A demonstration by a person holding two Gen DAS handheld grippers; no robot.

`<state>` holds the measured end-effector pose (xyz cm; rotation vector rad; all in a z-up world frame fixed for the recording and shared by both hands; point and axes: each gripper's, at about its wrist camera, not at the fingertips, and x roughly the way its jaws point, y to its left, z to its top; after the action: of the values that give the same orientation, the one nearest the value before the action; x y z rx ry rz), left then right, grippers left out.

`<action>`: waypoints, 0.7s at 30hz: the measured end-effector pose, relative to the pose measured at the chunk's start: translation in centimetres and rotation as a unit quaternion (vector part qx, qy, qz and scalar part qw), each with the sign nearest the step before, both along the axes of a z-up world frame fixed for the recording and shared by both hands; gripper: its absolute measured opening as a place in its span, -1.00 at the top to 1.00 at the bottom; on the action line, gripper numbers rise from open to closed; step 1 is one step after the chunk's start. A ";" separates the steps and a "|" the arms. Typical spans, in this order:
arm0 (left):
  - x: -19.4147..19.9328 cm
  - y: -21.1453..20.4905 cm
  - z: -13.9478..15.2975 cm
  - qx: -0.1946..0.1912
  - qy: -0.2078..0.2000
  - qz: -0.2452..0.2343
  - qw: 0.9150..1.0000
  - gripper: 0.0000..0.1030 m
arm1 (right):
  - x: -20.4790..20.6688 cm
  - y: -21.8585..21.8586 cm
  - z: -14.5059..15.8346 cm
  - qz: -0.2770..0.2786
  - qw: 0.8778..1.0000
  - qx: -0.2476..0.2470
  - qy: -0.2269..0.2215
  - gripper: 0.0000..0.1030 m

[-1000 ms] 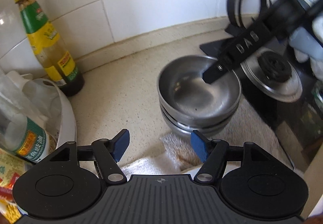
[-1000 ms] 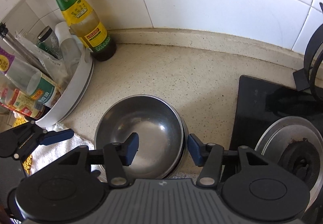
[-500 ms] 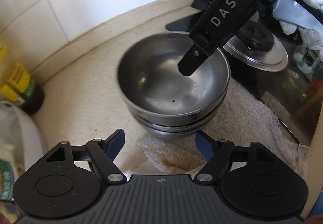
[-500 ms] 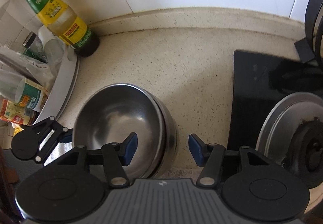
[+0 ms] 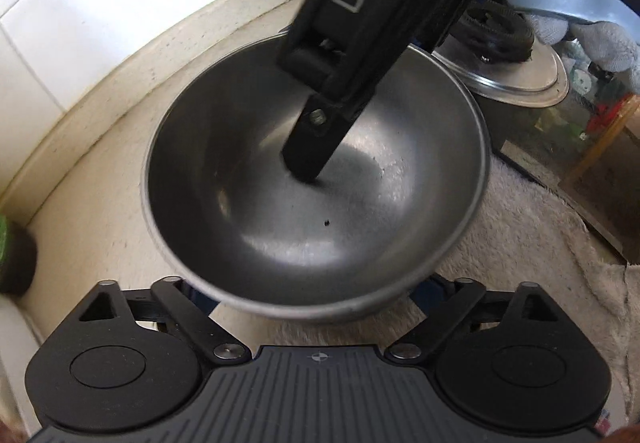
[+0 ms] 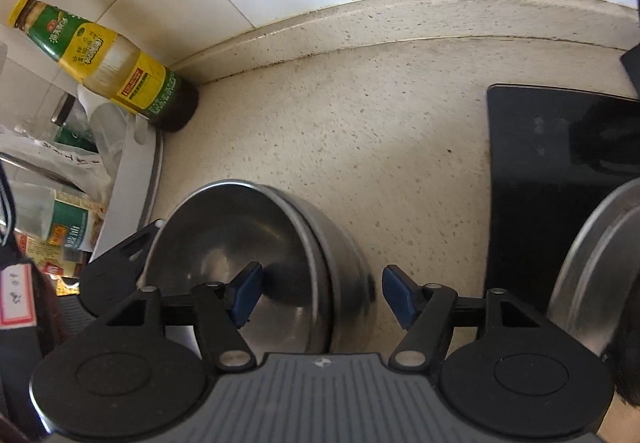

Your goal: Organize plates and bowls

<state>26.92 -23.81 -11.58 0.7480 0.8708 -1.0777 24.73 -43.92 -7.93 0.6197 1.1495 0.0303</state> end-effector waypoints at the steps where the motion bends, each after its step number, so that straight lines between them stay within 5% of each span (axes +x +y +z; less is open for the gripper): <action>1: 0.3 -0.2 -0.1 -0.003 0.004 -0.003 1.000 -0.91 | 0.1 0.0 -0.1 0.002 1.000 0.003 -0.001 -0.35; 5: 1.2 -0.7 -0.4 -0.018 0.004 -0.012 1.000 -0.99 | 0.5 0.1 -0.6 0.006 1.000 0.011 -0.007 -0.54; 21: 2.8 -1.6 -1.2 -0.052 0.001 0.010 0.999 -1.00 | 0.2 -0.8 -1.2 -0.004 0.999 0.035 -0.014 -0.53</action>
<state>29.67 -25.42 -12.78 0.6504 0.8156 -1.0971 24.93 -44.67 -9.13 0.6845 1.1215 0.0723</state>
